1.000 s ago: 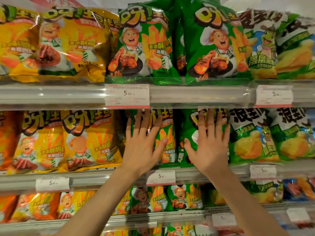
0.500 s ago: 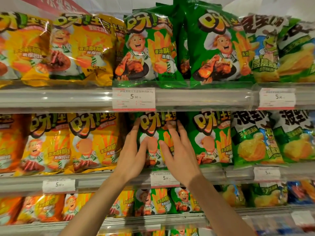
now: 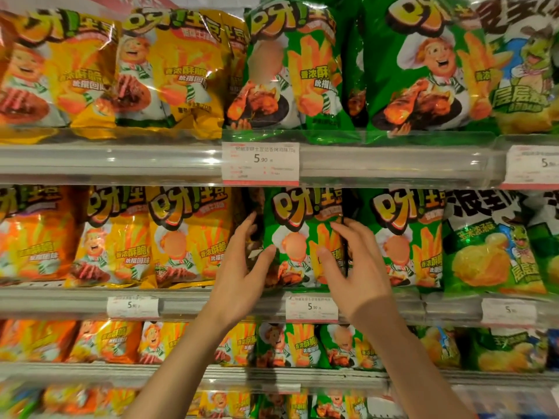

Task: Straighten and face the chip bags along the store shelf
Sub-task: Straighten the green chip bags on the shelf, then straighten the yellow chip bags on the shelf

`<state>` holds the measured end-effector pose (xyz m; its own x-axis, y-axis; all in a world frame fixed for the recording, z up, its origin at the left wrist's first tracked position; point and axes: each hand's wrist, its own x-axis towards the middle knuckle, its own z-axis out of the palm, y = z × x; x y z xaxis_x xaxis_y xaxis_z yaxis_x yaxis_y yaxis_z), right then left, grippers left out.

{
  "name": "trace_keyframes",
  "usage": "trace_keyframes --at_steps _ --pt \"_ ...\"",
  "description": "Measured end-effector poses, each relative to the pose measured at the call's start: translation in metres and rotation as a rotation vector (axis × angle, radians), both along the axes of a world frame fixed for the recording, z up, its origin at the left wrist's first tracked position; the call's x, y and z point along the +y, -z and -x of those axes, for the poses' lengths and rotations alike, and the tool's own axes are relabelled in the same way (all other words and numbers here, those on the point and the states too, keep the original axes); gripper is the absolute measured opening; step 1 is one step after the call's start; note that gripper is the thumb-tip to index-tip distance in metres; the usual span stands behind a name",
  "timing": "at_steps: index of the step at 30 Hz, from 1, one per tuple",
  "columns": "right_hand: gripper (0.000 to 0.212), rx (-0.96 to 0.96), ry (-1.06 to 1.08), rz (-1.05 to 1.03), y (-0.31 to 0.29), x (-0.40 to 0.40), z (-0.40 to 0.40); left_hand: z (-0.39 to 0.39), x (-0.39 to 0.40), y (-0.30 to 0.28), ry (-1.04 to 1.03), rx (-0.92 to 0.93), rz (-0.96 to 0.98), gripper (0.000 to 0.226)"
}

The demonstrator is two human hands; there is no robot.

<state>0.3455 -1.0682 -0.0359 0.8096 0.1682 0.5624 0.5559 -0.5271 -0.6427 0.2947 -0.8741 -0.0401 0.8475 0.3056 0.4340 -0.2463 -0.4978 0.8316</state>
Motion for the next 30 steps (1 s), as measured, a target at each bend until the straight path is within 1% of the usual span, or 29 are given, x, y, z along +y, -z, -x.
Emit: trace_keyframes --at_steps 2,3,4,6,8,10,12,14,17,20,23,27,30 --pt "0.044 -0.028 -0.024 -0.1 0.007 -0.004 0.011 0.018 0.002 0.002 -0.016 0.005 0.063 0.052" --pt "0.04 0.0 -0.046 -0.152 0.011 -0.006 0.017 0.028 0.002 0.004 -0.023 0.011 0.086 0.047" --pt "0.035 0.065 -0.068 -0.202 0.014 -0.007 0.022 0.038 0.002 0.006 -0.027 0.016 0.11 0.041" --pt "0.026 0.256 -0.12 -0.267 0.02 -0.008 0.033 0.055 0.004 0.012 -0.031 0.027 0.157 0.033" --pt "0.02 0.365 -0.133 -0.224 0.03 -0.008 0.041 0.068 0.008 0.019 -0.045 0.038 0.189 0.032" --pt "0.018 0.359 -0.128 -0.16 0.043 -0.006 0.05 0.077 0.016 0.026 -0.058 0.049 0.215 0.03" --pt "0.011 0.318 -0.121 -0.158 0.055 -0.001 0.057 0.084 0.026 0.031 -0.067 0.056 0.243 0.028" --pt "0.006 0.342 -0.102 -0.152 0.065 0.008 0.064 0.089 0.04 0.035 -0.067 0.057 0.268 0.026" --pt "0.012 0.402 -0.063 -0.189 0.074 0.028 0.075 0.098 0.066 0.036 -0.056 0.071 0.283 0.024" --pt "0.014 0.434 -0.046 -0.228 0.073 0.059 0.089 0.106 0.1 0.036 -0.027 0.094 0.285 0.021" --pt "0.012 0.471 -0.013 -0.244 0.068 0.088 0.097 0.111 0.13 0.033 0.011 0.1 0.295 0.021" --pt "0.011 0.46 0.012 -0.313 0.059 0.118 0.106 0.115 0.158 0.027 0.081 0.094 0.313 0.022" --pt "0.012 0.457 -0.012 -0.33 0.052 0.132 0.11 0.115 0.172 0.024 0.079 0.077 0.318 0.022"
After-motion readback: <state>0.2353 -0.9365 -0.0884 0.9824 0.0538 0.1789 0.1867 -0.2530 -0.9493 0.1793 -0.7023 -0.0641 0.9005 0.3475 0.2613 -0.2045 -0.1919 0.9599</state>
